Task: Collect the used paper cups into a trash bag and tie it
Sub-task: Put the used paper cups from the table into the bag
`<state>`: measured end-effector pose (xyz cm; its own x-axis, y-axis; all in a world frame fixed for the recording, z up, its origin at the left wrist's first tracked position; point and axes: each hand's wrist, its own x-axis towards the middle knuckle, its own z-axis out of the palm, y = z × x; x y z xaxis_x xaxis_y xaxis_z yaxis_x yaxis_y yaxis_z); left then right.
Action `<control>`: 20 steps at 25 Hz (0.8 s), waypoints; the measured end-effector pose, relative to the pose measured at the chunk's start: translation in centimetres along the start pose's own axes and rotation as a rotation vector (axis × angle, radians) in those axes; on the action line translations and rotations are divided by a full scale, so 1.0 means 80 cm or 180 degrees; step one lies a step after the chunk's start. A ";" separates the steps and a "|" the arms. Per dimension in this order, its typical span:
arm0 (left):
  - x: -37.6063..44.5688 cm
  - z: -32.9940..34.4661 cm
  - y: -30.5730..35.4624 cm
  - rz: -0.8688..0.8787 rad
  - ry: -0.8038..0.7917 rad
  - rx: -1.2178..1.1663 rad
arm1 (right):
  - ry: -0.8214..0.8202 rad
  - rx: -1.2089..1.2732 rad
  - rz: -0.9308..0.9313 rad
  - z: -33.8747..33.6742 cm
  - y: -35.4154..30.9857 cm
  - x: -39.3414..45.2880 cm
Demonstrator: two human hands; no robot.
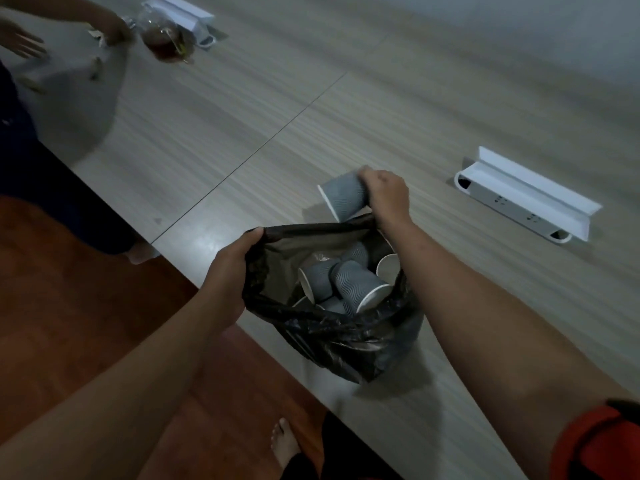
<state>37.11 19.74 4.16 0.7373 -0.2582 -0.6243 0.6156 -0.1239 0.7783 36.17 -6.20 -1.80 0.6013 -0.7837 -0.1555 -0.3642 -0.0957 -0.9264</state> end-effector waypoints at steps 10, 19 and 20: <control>-0.010 0.010 0.009 0.0108 -0.0299 0.0216 | -0.1820 0.0031 0.0101 -0.047 0.006 -0.120; -0.011 0.015 0.009 0.0159 -0.0524 0.0142 | -0.0347 -0.2416 0.1151 -0.103 0.056 -0.079; -0.010 0.016 0.009 0.0166 -0.0529 0.0133 | -0.0257 -0.2265 0.1053 -0.106 0.057 -0.077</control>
<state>36.58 18.61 5.30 0.7095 -0.4198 -0.5660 0.5632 -0.1450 0.8135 24.80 -6.99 -2.14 0.4222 -0.7957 -0.4344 -0.8845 -0.2565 -0.3898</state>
